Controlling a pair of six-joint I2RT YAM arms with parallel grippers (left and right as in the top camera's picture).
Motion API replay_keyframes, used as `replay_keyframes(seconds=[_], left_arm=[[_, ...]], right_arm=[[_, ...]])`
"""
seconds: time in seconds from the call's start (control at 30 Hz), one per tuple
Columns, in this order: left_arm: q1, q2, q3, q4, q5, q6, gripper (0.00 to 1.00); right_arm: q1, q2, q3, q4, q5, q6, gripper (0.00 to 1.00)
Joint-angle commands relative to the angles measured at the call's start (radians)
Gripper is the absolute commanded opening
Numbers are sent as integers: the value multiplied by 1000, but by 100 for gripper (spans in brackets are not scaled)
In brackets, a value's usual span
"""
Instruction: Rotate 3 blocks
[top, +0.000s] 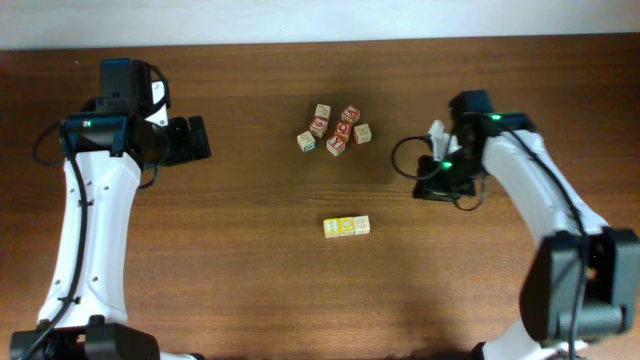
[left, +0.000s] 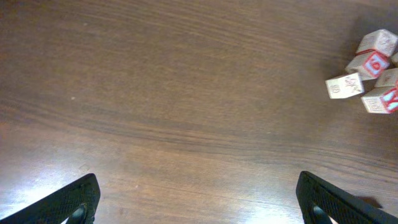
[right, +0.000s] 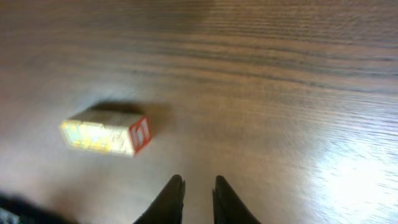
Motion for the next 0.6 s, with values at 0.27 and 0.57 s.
replay_keyframes(seconds=[0.27,0.57], left_arm=[[-276,2,-465,319,311,-352,0],[-506,56,-681,700,331,-629,0]], right_arm=[[-21,-85,-140,104,-217,-111,22],[91,-76,-257,295,-210,83,4]])
